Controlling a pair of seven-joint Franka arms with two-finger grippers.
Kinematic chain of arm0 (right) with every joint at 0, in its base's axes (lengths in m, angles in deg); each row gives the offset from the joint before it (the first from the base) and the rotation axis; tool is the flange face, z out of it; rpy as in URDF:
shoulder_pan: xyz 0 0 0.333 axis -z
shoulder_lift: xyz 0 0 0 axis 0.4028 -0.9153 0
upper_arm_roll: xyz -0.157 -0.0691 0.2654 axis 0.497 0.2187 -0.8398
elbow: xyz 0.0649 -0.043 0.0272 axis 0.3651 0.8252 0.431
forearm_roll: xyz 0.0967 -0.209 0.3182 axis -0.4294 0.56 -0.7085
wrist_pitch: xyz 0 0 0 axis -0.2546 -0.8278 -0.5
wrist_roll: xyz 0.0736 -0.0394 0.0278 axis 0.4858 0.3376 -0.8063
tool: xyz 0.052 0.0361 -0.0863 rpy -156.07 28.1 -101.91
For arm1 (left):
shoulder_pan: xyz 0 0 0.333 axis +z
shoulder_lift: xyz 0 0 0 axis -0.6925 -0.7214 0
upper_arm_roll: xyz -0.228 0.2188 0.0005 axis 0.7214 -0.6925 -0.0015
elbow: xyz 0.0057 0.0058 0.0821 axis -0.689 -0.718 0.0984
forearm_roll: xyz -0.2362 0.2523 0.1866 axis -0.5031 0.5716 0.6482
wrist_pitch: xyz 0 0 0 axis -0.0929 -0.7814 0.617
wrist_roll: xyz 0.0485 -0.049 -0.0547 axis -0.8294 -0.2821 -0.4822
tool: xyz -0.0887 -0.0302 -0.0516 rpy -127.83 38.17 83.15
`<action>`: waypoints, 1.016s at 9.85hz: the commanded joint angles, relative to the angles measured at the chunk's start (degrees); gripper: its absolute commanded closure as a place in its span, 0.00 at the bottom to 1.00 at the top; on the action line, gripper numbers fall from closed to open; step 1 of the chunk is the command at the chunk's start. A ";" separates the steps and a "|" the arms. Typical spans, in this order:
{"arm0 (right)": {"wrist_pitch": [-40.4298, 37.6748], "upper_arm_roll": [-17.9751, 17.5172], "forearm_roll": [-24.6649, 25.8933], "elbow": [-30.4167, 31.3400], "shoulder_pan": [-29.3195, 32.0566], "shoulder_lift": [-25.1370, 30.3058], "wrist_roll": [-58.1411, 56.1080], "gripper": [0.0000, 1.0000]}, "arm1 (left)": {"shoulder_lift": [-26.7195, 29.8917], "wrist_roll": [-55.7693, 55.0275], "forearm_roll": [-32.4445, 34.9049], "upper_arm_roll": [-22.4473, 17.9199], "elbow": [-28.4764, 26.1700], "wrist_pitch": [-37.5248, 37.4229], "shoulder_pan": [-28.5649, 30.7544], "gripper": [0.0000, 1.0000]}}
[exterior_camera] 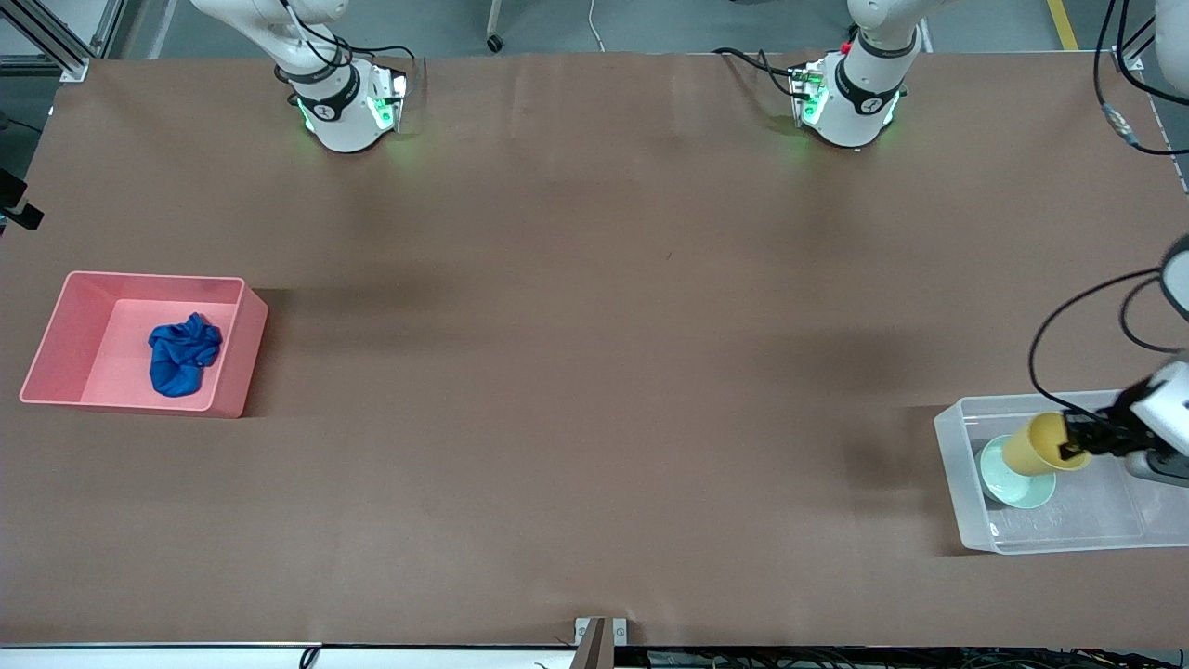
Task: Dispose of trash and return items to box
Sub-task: 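Carry the yellow cup into the clear box onto the green bowl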
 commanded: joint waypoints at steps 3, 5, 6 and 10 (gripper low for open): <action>-0.61 -0.27 -0.48 -0.73 0.40 -0.26 -0.26 0.00 | -10.60 4.32 0.95 -4.24 4.95 0.28 -0.64 1.00; -0.61 -0.27 -0.48 -0.64 0.40 -0.26 -0.26 0.00 | -12.89 3.62 0.86 -4.33 4.60 3.52 -0.64 0.99; -0.69 -0.27 -0.48 -0.64 0.32 -0.26 -0.26 0.00 | -14.20 3.01 0.95 -4.33 4.59 4.40 -0.72 0.98; -2.26 -0.27 -0.48 -0.64 0.31 -0.26 0.36 0.00 | -15.45 -1.97 1.20 -6.26 3.55 9.77 -1.07 0.01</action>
